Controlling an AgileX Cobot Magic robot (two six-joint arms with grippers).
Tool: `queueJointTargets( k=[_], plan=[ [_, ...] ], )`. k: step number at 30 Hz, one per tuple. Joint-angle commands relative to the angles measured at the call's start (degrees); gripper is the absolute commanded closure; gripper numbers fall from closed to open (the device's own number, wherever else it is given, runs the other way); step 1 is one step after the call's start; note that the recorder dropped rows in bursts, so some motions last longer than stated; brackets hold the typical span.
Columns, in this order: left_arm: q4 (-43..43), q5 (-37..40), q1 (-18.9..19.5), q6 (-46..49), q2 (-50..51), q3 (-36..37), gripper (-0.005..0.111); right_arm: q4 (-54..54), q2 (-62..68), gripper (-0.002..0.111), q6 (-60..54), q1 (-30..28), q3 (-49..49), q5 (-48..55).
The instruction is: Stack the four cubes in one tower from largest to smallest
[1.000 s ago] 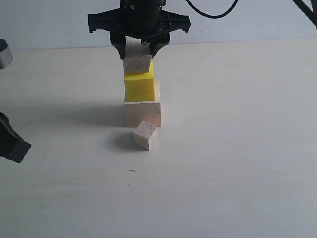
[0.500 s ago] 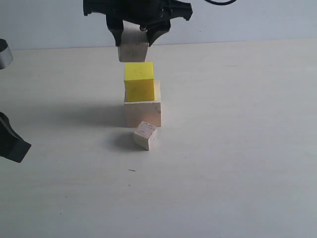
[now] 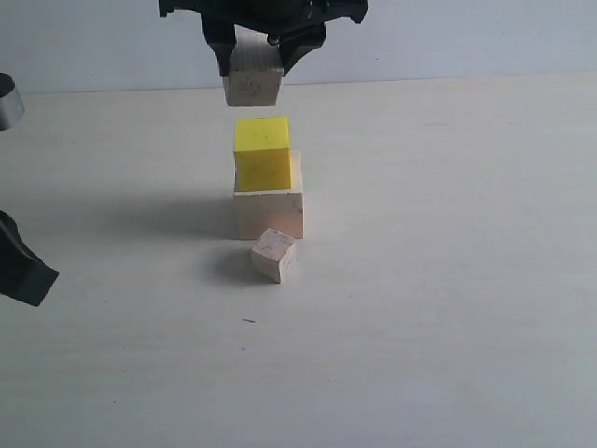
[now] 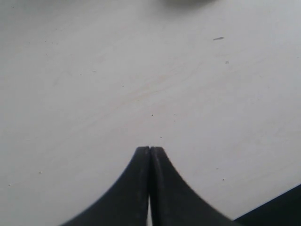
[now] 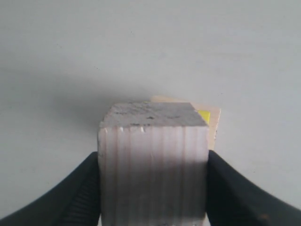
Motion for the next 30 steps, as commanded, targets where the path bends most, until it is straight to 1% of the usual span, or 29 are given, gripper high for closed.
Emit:
queueJointTargets(
  k=[1, 21, 30],
  plan=[
    [-0.3, 0.3, 0.1, 0.1, -0.2, 0.1, 0.105, 0.7, 1.6, 0.108, -0.4, -1.0, -0.2, -0.4],
    [-0.3, 0.7, 0.1, 0.1, -0.2, 0.1, 0.105, -0.3, 3.0, 0.108, -0.4, -1.1, -0.2, -0.4],
    [-0.3, 0.9, 0.1, 0.1, -0.2, 0.1, 0.105, 2.3, 4.3, 0.108, -0.4, -1.1, -0.2, -0.4]
  ],
)
